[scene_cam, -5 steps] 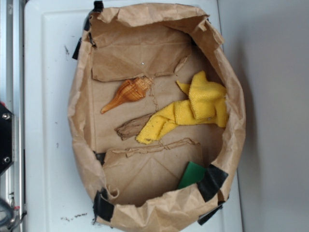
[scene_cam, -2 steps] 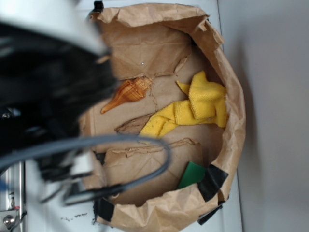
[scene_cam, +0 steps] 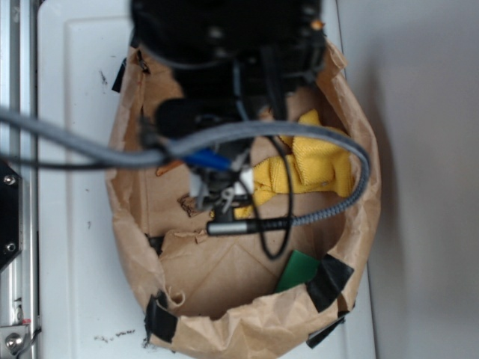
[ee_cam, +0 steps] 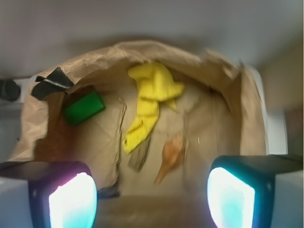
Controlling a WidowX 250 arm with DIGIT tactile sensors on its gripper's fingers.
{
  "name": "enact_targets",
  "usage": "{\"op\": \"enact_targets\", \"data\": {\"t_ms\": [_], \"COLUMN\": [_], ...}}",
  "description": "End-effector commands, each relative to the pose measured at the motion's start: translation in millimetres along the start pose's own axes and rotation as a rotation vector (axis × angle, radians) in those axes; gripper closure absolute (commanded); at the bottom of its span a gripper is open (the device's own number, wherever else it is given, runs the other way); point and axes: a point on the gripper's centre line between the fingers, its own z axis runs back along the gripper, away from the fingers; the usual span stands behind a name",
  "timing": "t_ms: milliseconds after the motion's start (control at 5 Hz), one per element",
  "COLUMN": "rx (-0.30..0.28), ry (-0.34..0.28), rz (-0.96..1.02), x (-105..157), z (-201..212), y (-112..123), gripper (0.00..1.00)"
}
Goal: Grab the shell.
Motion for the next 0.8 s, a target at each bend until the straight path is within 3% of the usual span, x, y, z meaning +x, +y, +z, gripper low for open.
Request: {"op": "enact_targets", "data": {"t_ms": [0,200,400,600], "rx": [0.010,0.010,0.095,0.091], "ry": [-0.046,-0.046,-0.032,0.027], "rz": [0.008,0.008,-0.039,-0.104], "x": [4,4,1,-5], "z": [12,12,-38,-88], "y": [5,5,2,9], "gripper": [0.00,0.00,0.00,0.00]}}
